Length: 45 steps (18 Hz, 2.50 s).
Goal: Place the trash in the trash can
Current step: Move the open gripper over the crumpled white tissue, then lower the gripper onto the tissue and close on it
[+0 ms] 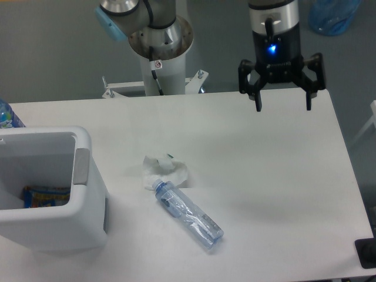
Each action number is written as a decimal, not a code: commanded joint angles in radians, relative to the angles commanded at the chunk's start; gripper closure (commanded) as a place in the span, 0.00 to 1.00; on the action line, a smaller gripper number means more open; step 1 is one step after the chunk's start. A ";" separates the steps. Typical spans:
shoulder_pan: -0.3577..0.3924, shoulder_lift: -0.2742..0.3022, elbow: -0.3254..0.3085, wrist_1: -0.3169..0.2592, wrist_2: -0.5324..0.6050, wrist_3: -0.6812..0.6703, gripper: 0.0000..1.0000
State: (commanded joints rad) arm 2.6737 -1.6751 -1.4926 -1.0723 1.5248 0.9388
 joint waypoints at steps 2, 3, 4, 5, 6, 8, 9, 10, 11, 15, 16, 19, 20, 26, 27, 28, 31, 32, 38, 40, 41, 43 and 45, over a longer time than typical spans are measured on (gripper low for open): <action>0.000 0.000 -0.002 -0.005 0.002 0.000 0.00; 0.000 0.002 -0.003 -0.006 0.002 -0.002 0.00; 0.000 0.002 -0.006 -0.003 0.002 -0.002 0.00; -0.002 0.002 -0.009 -0.002 0.000 -0.002 0.00; -0.003 0.002 -0.011 -0.002 0.000 -0.003 0.00; -0.002 0.002 -0.009 -0.002 -0.008 -0.014 0.00; -0.002 0.003 -0.009 -0.002 -0.009 -0.014 0.00; -0.002 0.003 -0.009 -0.002 -0.012 -0.014 0.00; -0.002 0.003 -0.009 0.000 -0.015 -0.014 0.00; -0.003 0.000 -0.009 0.002 -0.040 -0.076 0.00; -0.005 -0.002 -0.011 0.002 -0.044 -0.101 0.00; -0.011 -0.023 -0.024 0.000 -0.034 -0.120 0.00; -0.012 -0.023 -0.035 0.000 -0.034 -0.136 0.00; -0.041 -0.021 -0.127 -0.005 -0.032 -0.213 0.00; -0.049 -0.021 -0.150 -0.003 -0.032 -0.213 0.00; -0.055 -0.021 -0.172 0.000 -0.032 -0.213 0.00; -0.063 -0.026 -0.224 0.005 -0.037 -0.256 0.00; -0.072 -0.035 -0.232 0.018 -0.038 -0.279 0.00; -0.126 -0.115 -0.271 0.074 -0.034 -0.291 0.00; -0.150 -0.136 -0.288 0.077 -0.037 -0.316 0.00; -0.153 -0.149 -0.301 0.080 -0.037 -0.314 0.00; -0.159 -0.181 -0.302 0.080 -0.037 -0.316 0.00; -0.182 -0.219 -0.304 0.081 -0.035 -0.316 0.00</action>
State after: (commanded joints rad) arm 2.4913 -1.8943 -1.7963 -0.9910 1.4895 0.6228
